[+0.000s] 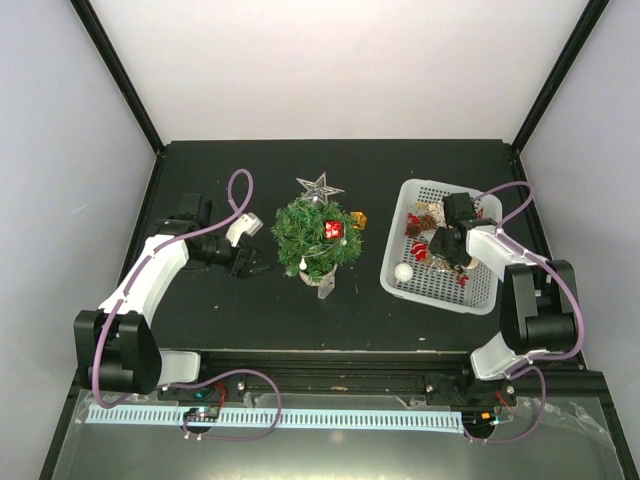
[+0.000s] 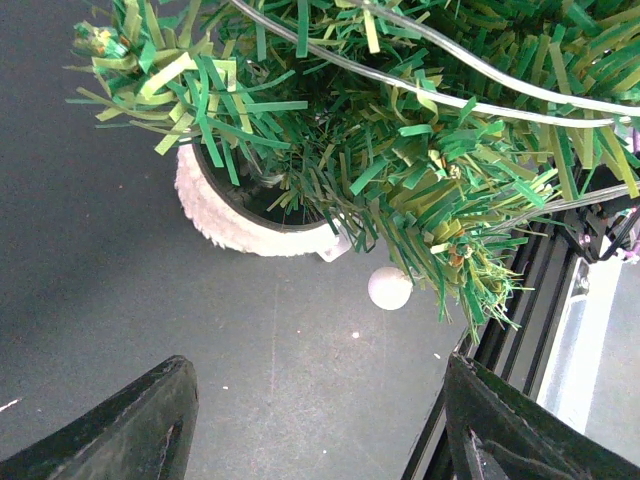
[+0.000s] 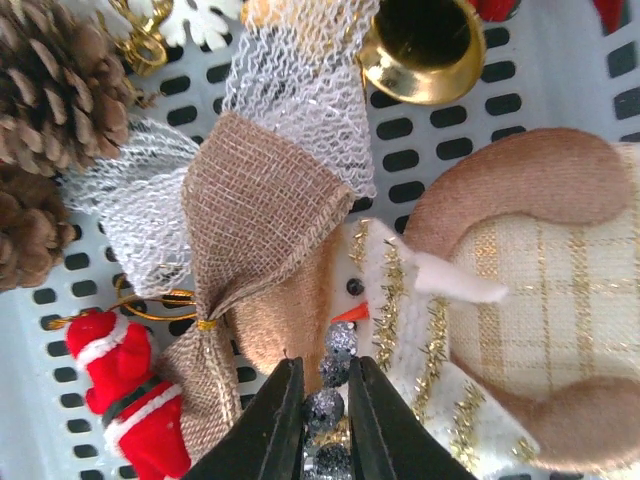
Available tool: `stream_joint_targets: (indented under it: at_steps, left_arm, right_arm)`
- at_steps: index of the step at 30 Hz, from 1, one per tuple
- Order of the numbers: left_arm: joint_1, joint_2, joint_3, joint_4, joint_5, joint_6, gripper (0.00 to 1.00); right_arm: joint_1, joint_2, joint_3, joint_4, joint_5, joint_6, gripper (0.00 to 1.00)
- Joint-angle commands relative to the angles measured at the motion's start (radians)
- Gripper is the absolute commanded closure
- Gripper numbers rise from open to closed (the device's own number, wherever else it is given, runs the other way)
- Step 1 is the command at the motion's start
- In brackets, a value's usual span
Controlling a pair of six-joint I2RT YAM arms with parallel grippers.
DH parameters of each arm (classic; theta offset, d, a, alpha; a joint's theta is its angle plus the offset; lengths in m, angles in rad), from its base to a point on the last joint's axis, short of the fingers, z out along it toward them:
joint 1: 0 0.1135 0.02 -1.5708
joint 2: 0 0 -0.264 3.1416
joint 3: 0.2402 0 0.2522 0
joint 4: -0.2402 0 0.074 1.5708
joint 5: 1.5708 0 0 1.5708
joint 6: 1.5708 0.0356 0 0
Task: Decorate the small christmas tree
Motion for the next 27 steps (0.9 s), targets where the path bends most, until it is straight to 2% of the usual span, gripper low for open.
stream_joint_targets:
  at_steps: [1,16,22,27]
  left_arm:
    - [0.004,-0.015,-0.004,0.018,0.018,-0.004,0.32]
    - [0.005,-0.051,-0.007,0.020,0.009,-0.001,0.31]
    - [0.005,-0.051,-0.008,0.024,0.009,-0.004,0.31]
    - [0.004,-0.047,-0.009,0.027,0.009,-0.007,0.31]
  right_arm:
    - [-0.009,-0.069,-0.008,-0.015,0.035,-0.012,0.85]
    - [0.021,-0.302,-0.017,-0.107,0.052,-0.033,0.91]
    - [0.133,-0.402,0.069,-0.206,0.095,-0.042,0.91]
    - [0.321,-0.434,0.191,-0.283,0.149,-0.003,0.91]
